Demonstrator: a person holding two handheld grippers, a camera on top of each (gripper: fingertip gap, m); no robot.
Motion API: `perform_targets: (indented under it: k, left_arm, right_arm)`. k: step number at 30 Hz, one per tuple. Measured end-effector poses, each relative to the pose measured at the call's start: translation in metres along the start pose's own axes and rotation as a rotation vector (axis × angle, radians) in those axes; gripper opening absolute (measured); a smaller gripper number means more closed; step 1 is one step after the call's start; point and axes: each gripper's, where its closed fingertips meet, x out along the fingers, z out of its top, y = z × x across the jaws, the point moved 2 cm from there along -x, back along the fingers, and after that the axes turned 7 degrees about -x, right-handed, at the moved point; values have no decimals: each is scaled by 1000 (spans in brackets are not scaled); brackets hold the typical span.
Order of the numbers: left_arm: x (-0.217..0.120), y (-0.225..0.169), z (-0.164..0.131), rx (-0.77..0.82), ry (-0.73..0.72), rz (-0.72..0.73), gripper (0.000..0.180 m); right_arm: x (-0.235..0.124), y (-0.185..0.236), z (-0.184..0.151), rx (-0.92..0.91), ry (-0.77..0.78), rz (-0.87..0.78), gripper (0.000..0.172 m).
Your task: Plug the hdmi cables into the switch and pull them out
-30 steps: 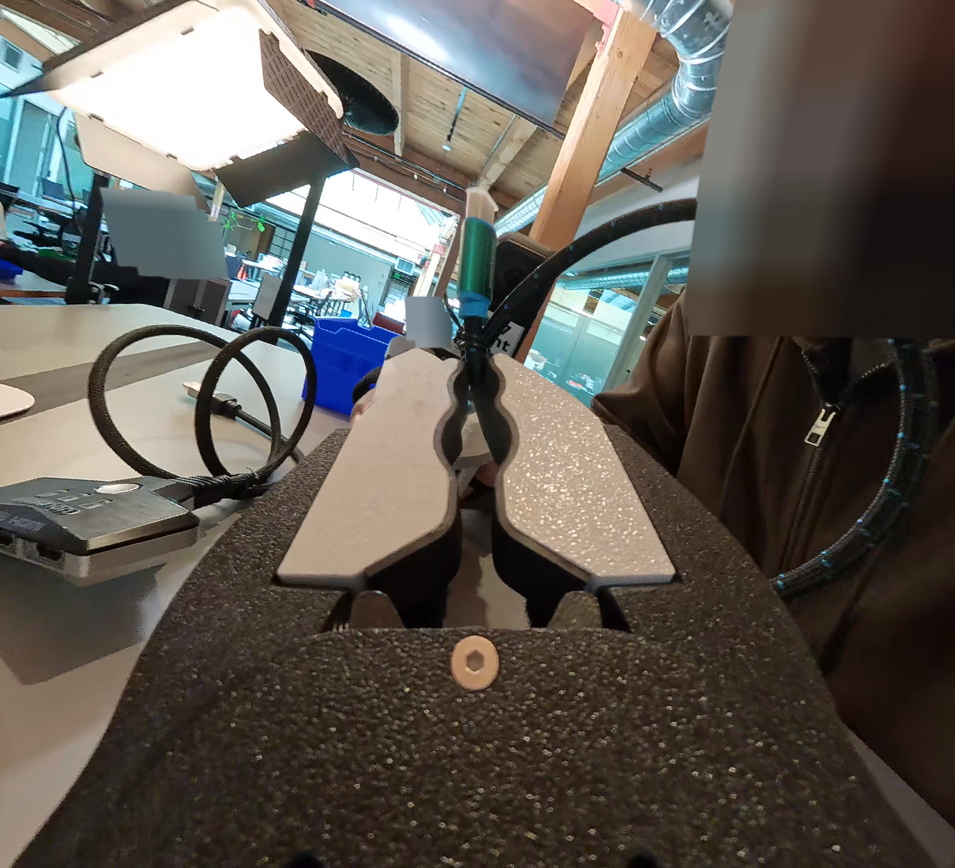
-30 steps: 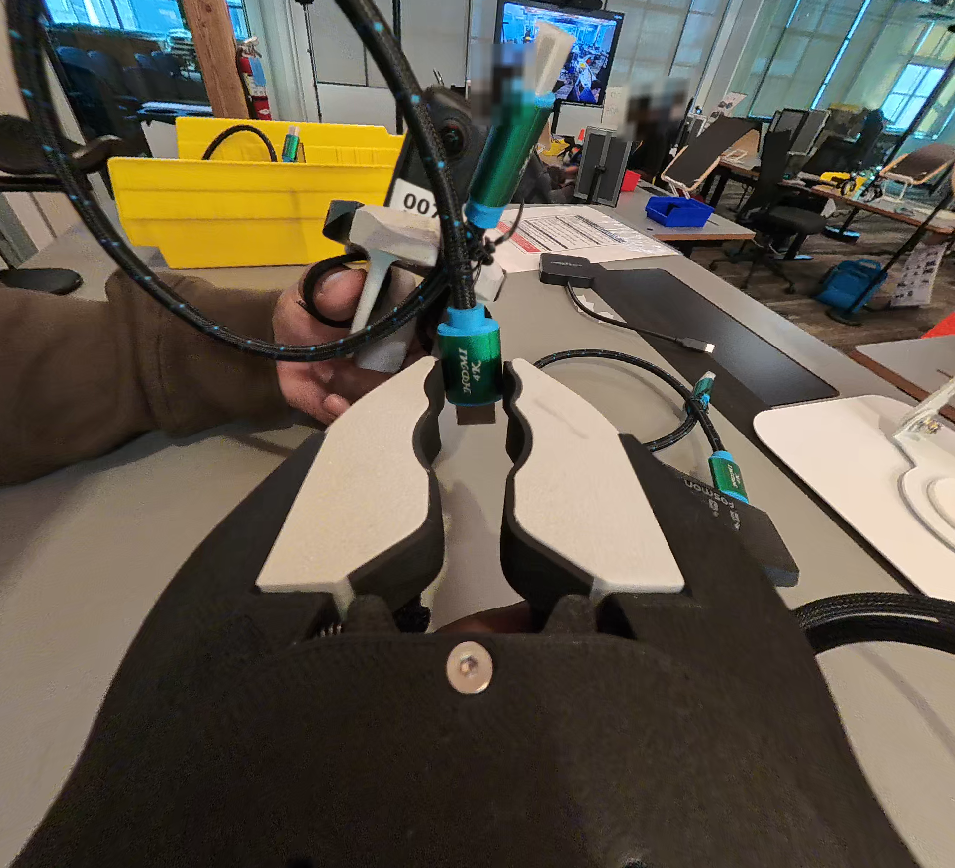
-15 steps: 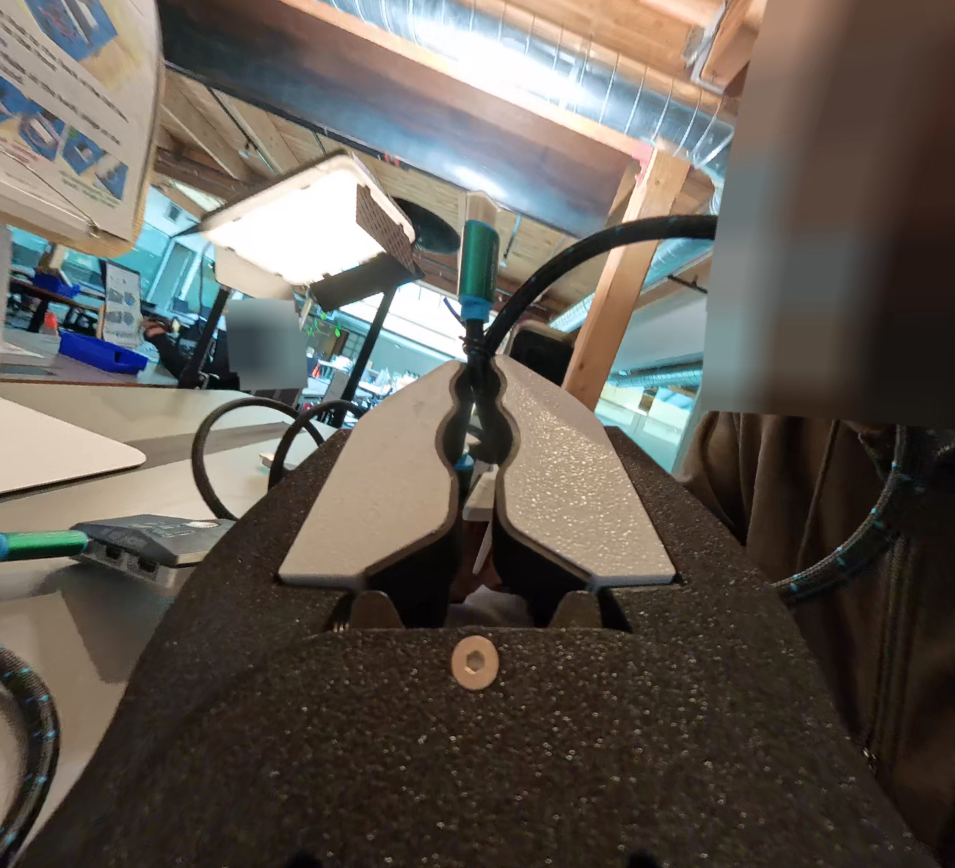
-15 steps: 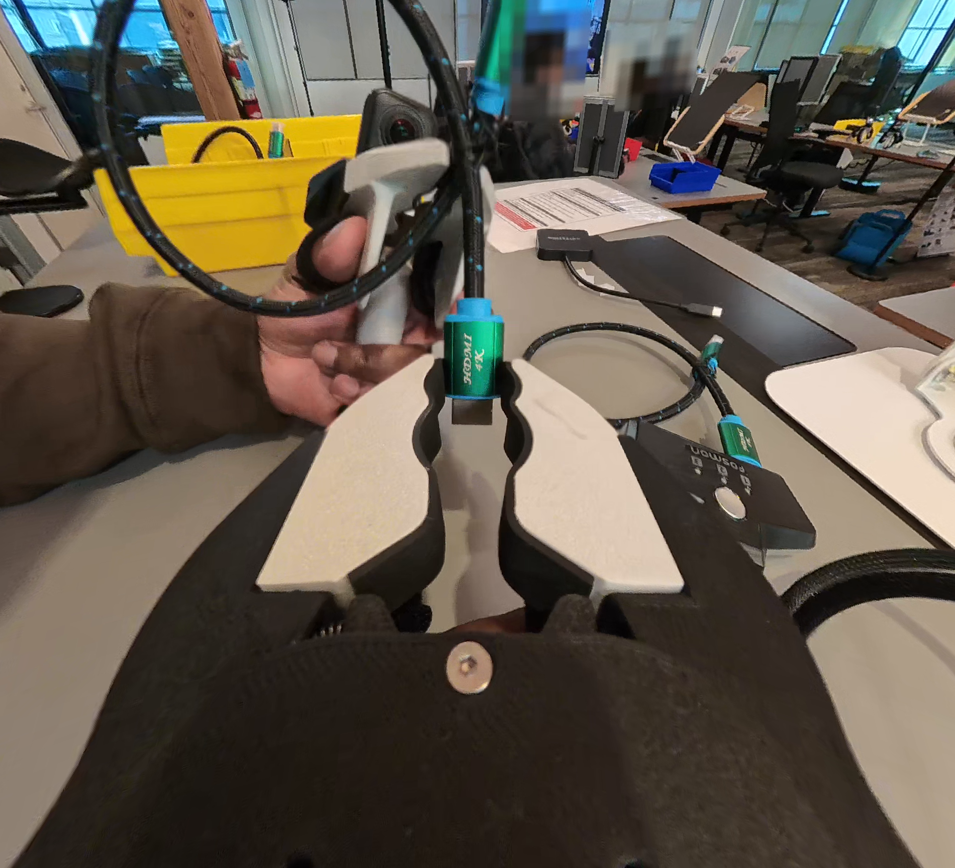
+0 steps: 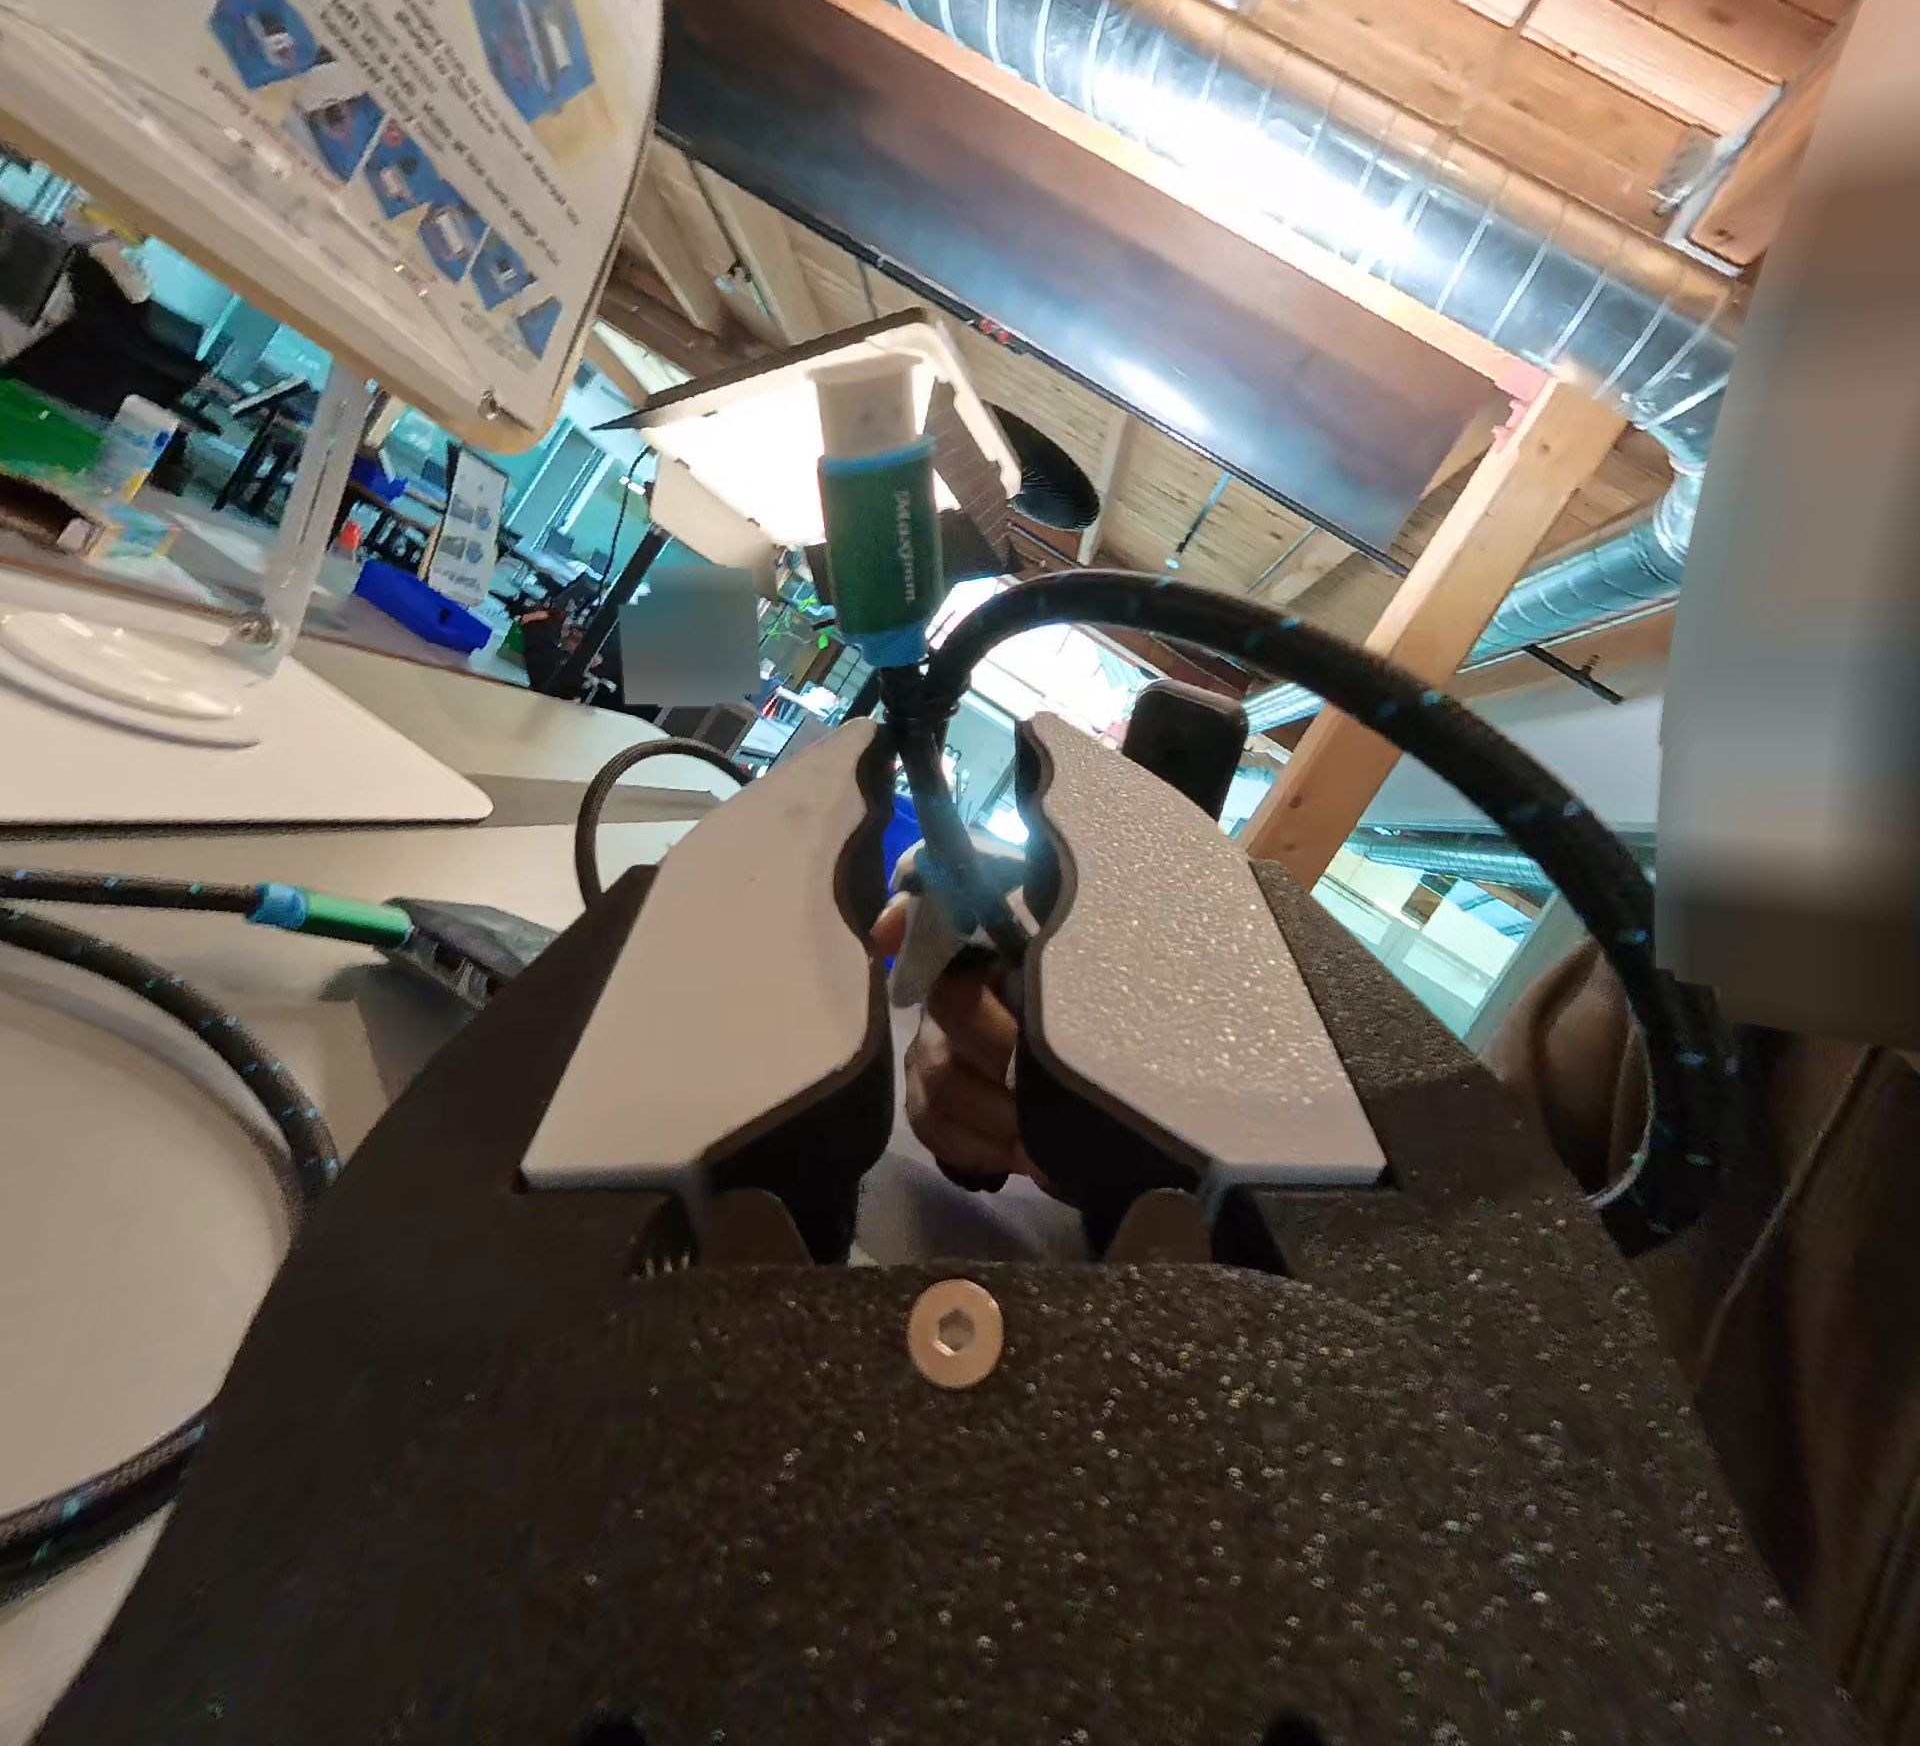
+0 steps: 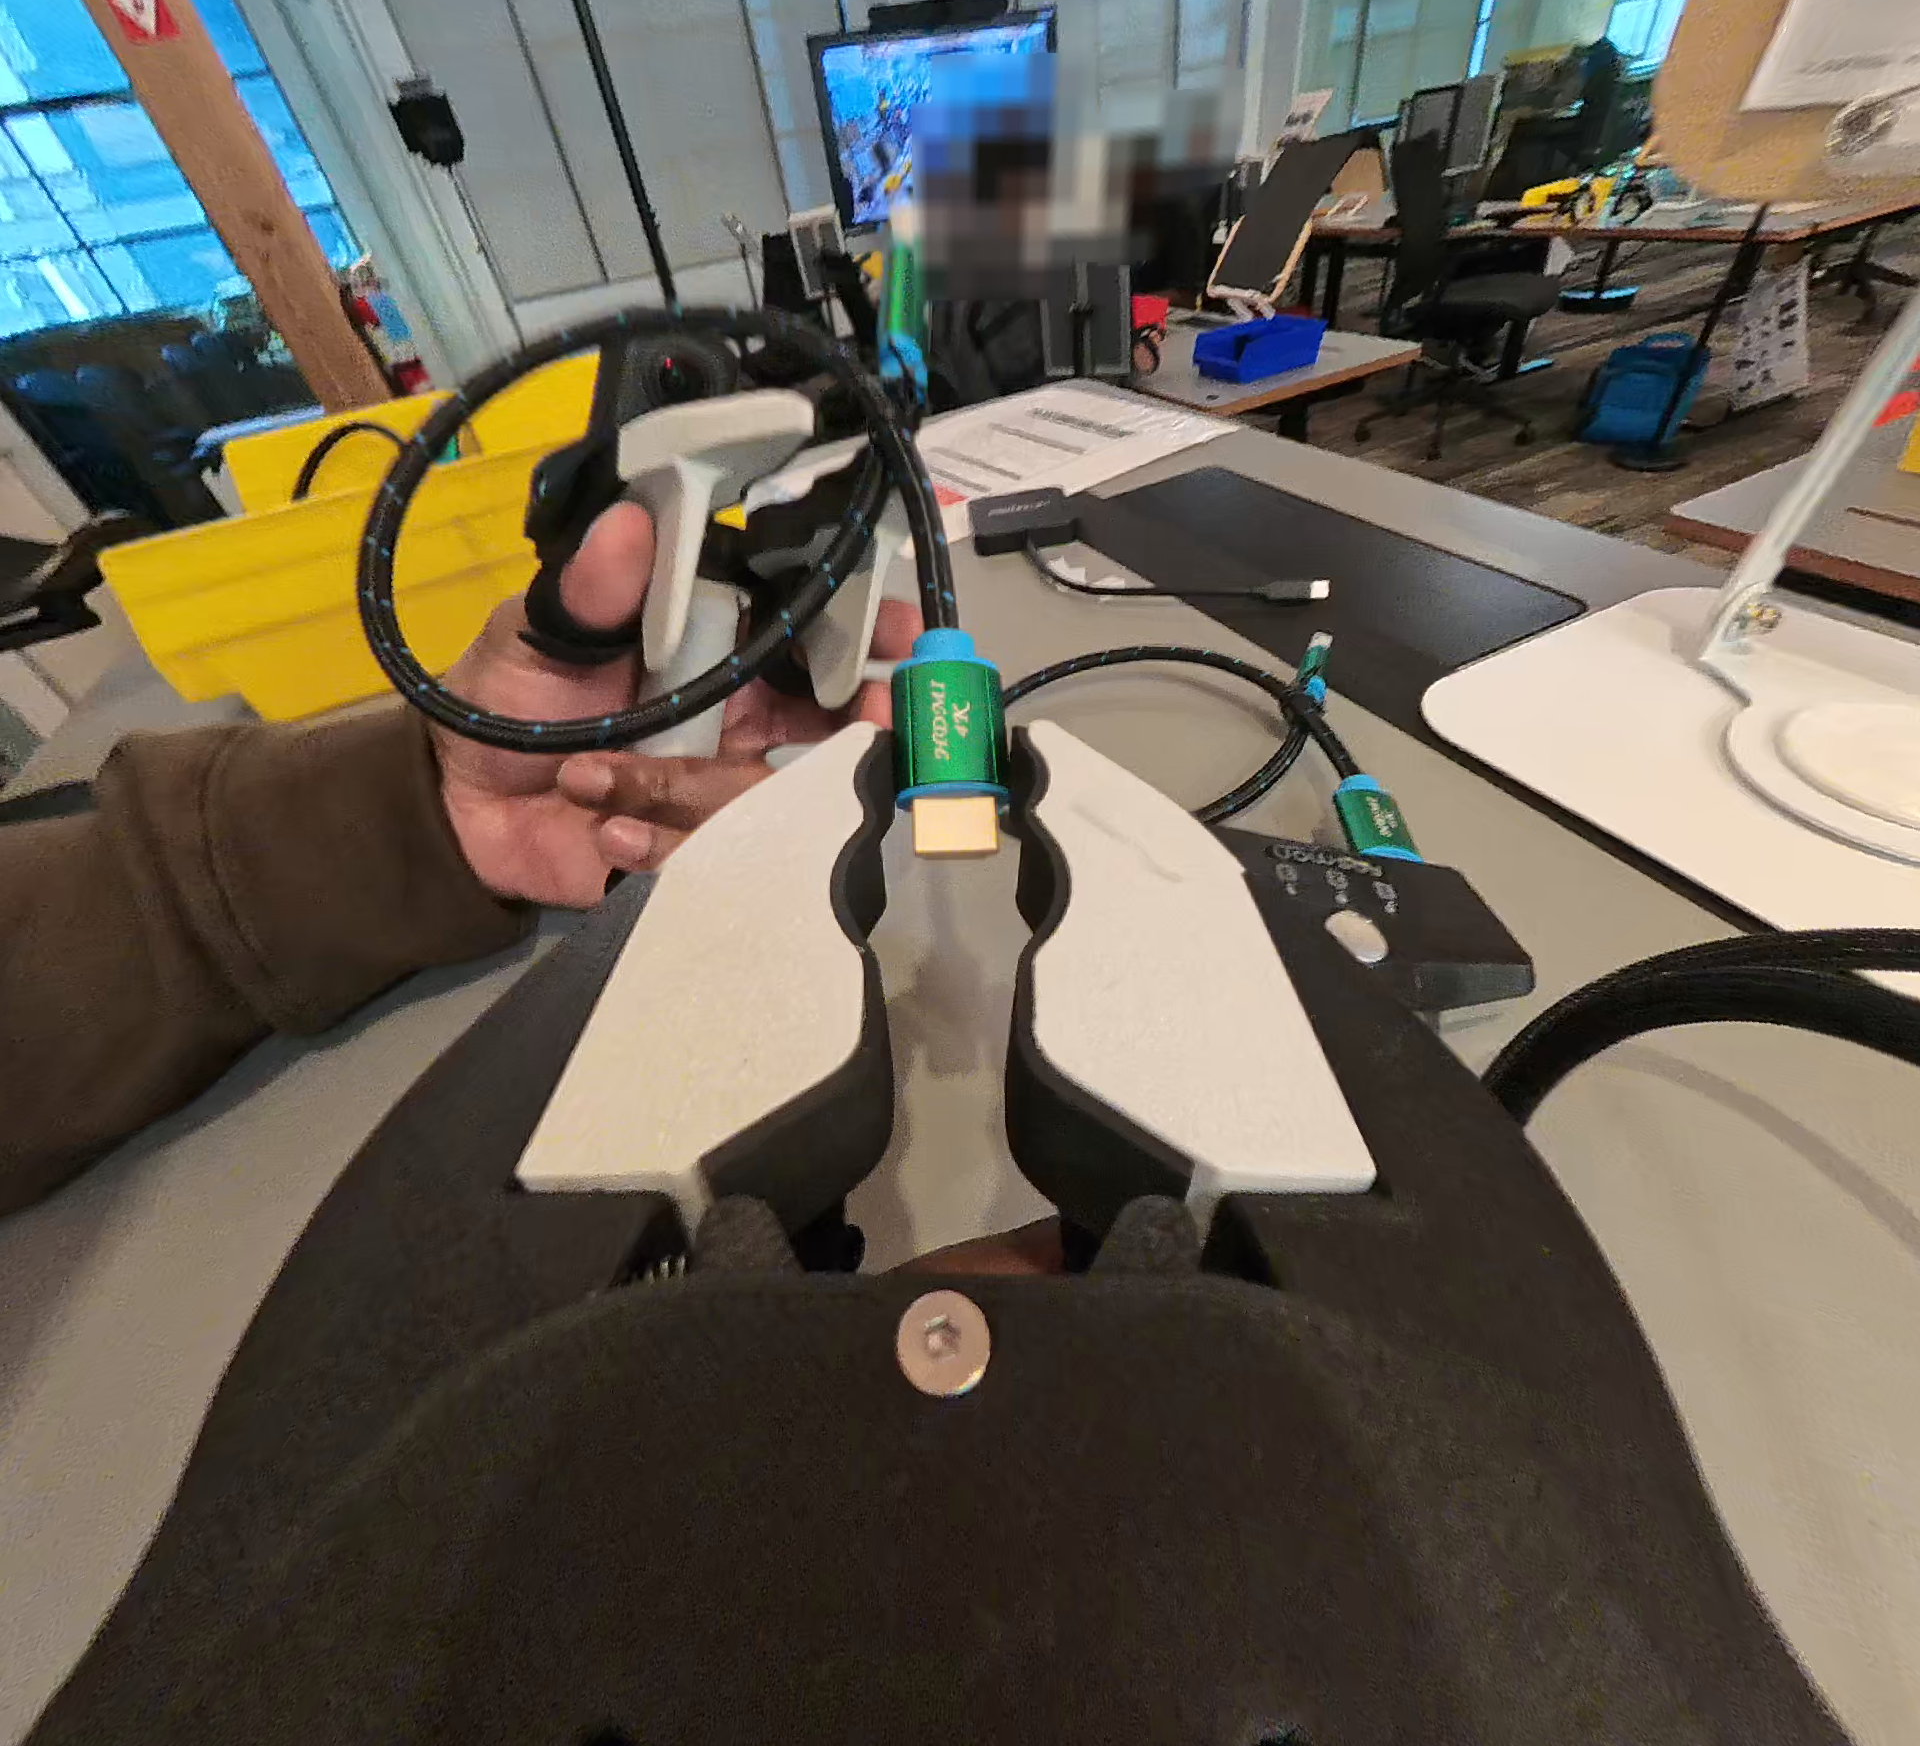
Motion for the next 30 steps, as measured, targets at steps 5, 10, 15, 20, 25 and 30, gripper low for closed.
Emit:
perform_targets:
  k: [5, 10, 15, 20, 25, 30]
  left_arm:
    - [-11, 18, 4, -72, 34, 132, 25]
    - [-52, 34, 30, -70, -4, 312, 25]
    - [-72, 17, 64, 129, -143, 375, 24]
    - [-2, -40, 8, 118, 206, 63, 21]
    - [40, -45, -68, -78, 512, -13, 21]
    - [28, -3, -101, -126, 662, 188, 17]
  right_arm:
    - [-9, -13, 17, -15, -53, -95, 21]
    - [-17, -29, 22, -30, -50, -168, 20]
    - [-12, -41, 5, -40, 22, -258, 20]
    - [3, -38, -5, -170, 110, -321, 19]
    - [8, -33, -8, -201, 131, -328, 19]
    - [8, -34, -22, -147, 201, -268, 19]
